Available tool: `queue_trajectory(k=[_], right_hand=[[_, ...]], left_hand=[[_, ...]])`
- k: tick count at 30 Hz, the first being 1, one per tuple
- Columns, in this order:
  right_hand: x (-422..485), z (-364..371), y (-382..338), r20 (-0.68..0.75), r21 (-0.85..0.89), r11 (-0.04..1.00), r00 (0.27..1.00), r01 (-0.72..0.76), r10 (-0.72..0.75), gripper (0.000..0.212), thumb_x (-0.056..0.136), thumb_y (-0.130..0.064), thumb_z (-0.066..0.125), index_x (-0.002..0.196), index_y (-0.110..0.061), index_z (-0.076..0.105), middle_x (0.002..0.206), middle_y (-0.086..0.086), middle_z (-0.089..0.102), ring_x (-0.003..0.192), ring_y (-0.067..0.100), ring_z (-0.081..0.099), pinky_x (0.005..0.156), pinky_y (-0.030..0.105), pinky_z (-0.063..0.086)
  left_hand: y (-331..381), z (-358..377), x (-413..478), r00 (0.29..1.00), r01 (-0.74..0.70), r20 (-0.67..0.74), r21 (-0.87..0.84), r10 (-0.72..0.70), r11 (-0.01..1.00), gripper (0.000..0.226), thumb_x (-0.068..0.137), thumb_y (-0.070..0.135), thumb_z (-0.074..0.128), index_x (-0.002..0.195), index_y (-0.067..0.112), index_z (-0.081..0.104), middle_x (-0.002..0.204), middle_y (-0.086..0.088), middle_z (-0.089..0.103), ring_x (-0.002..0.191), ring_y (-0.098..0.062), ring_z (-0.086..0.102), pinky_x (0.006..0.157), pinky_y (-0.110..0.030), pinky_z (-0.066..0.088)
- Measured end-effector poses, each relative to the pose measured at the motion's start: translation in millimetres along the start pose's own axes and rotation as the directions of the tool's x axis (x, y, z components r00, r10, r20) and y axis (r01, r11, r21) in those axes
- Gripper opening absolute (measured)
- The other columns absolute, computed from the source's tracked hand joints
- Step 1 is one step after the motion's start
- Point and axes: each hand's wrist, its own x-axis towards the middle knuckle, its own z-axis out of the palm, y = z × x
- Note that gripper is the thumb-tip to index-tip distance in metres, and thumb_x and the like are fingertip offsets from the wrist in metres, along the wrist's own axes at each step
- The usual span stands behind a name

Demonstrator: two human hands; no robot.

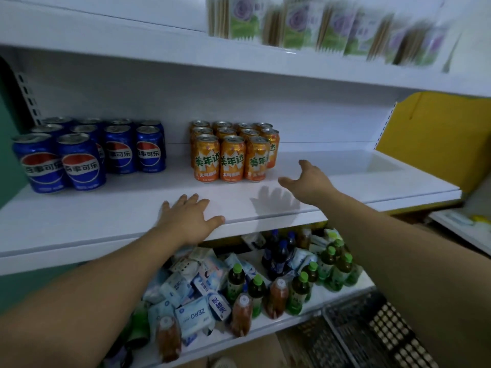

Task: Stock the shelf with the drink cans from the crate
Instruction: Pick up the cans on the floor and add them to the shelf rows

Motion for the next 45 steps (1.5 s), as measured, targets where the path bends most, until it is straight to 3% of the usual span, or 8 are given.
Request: queue_trajectory(k=[8,13,16,20,27,36,39,45], right_hand=[[-116.0,-26.3,85.4,0.076,-0.151,0.984,0.991,-0.095,0.107,0.080,0.091,-0.056,0.053,0.153,-0.017,0.019,0.150,0.012,0.037,0.118,0.031,0.053,0.079,0.036,0.048],[-185.7,0.4,155.4,0.143,-0.185,0.959,0.960,-0.213,0.241,0.073,0.093,-0.054,0.052,0.150,-0.016,0.027,0.144,0.010,0.044,0.118,0.029,0.053,0.078,0.032,0.045],[-221.5,35.5,203.0,0.255,-0.176,0.942,0.911,-0.287,0.325,0.062,0.092,-0.054,0.053,0.138,-0.015,0.040,0.121,0.007,0.056,0.091,0.020,0.059,0.067,0.030,0.047],[-250.5,90.6,260.5,0.354,-0.222,0.898,0.826,-0.381,0.438,0.064,0.092,-0.053,0.051,0.143,-0.016,0.035,0.137,0.011,0.048,0.115,0.028,0.053,0.093,0.037,0.048],[-246.6,194.4,337.6,0.520,-0.237,0.869,0.698,-0.435,0.491,0.064,0.096,-0.047,0.050,0.145,-0.010,0.032,0.140,0.015,0.048,0.121,0.031,0.050,0.095,0.036,0.044],[-232.2,354.6,388.7,0.695,-0.108,0.886,0.603,-0.450,0.391,0.072,0.082,-0.047,0.064,0.143,-0.018,0.039,0.132,0.004,0.053,0.122,0.026,0.052,0.098,0.034,0.042],[-235.8,405.9,400.0,0.727,-0.109,0.891,0.576,-0.441,0.374,0.090,0.075,-0.044,0.064,0.150,-0.014,0.025,0.143,0.010,0.043,0.127,0.032,0.048,0.100,0.037,0.041],[-237.6,450.4,410.1,0.703,-0.229,0.914,0.592,-0.335,0.393,0.071,0.086,-0.030,0.063,0.144,-0.012,0.025,0.149,0.023,0.030,0.123,0.038,0.047,0.095,0.038,0.043]], left_hand=[[132.9,40.1,-83.0,0.882,-0.452,0.063,-0.157,0.466,0.878,0.070,0.091,0.056,0.049,0.149,0.024,0.027,0.157,0.000,0.023,0.144,-0.021,0.020,0.116,-0.043,0.018],[169.4,130.2,-108.1,0.781,-0.385,0.397,-0.303,0.482,0.872,0.077,0.086,0.054,0.058,0.149,0.023,0.028,0.155,-0.002,0.029,0.136,-0.025,0.037,0.109,-0.039,0.036],[173.0,185.5,-128.6,0.709,-0.388,0.482,-0.343,0.515,0.856,0.062,0.084,0.044,0.066,0.137,0.018,0.046,0.141,-0.001,0.047,0.126,-0.020,0.047,0.104,-0.032,0.039],[168.6,265.0,-130.8,0.646,-0.351,0.582,-0.349,0.495,0.869,0.050,0.070,0.048,0.072,0.112,0.024,0.060,0.112,0.005,0.062,0.108,-0.022,0.059,0.094,-0.038,0.048],[183.3,368.6,-94.8,0.527,-0.360,0.689,-0.349,0.498,0.865,0.056,0.079,0.035,0.065,0.131,0.024,0.046,0.133,-0.004,0.050,0.116,-0.026,0.051,0.094,-0.038,0.046],[162.5,505.0,-45.6,0.613,-0.217,0.703,-0.288,0.360,0.933,0.093,0.073,0.040,0.071,0.149,0.028,0.019,0.154,-0.001,0.026,0.137,-0.028,0.033,0.105,-0.039,0.038],[157.3,537.7,-44.0,0.616,-0.207,0.699,-0.301,0.363,0.931,0.085,0.069,0.044,0.067,0.142,0.023,0.030,0.148,-0.003,0.035,0.130,-0.028,0.041,0.101,-0.038,0.041],[148.0,571.1,-41.7,0.572,-0.075,0.749,-0.359,0.335,0.930,0.062,0.065,0.042,0.062,0.121,0.021,0.046,0.116,-0.004,0.057,0.106,-0.025,0.056,0.085,-0.036,0.048]])
